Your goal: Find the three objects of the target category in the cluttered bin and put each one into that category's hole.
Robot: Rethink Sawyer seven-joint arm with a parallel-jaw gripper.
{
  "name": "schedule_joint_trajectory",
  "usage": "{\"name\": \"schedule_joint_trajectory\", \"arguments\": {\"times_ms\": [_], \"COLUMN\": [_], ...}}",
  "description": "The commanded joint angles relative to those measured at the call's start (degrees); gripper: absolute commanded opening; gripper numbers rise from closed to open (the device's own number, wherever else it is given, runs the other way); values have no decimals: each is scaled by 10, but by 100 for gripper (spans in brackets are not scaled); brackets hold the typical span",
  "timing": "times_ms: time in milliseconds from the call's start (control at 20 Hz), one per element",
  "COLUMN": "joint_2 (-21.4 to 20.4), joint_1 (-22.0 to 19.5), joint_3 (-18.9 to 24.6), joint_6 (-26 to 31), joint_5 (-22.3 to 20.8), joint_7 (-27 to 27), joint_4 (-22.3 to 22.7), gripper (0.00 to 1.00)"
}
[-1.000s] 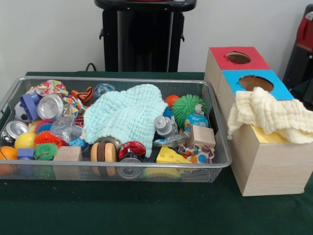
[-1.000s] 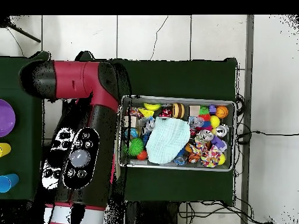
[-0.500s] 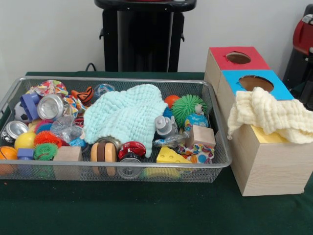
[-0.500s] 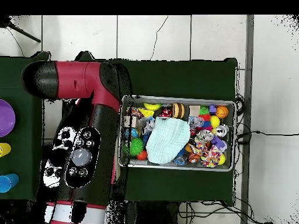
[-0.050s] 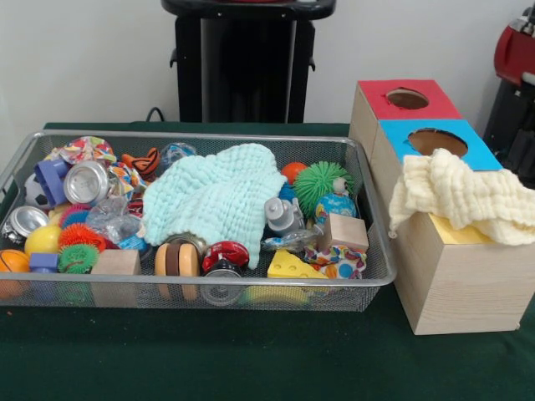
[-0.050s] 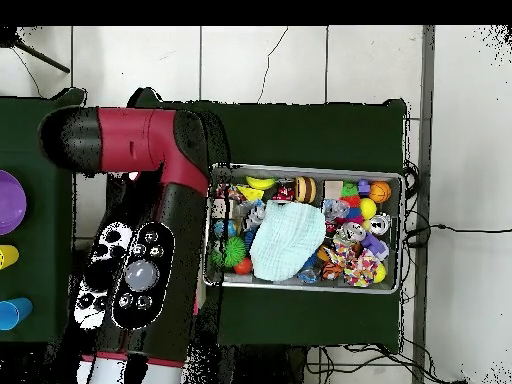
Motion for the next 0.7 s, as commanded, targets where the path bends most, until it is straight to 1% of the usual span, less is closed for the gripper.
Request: {"name": "schedule_joint_trajectory", "arguments": {"times_ms": [50,150,350,450,500,700], "joint_2": [9,9,6,10,14,29], "joint_1": [-1,-3,-10,-16,-20,-20], "joint_3": [38,42,48,52,56,57], "joint_6": [-37,-48,-50,-45,-21,-16], "joint_5": [-33,-32,-34,-33,-30,-29], "joint_7": [35,35,23,17,15,21], "joint_4": [128,136,140,135,125,111], "gripper": [0,0,0,0,0,0]}}
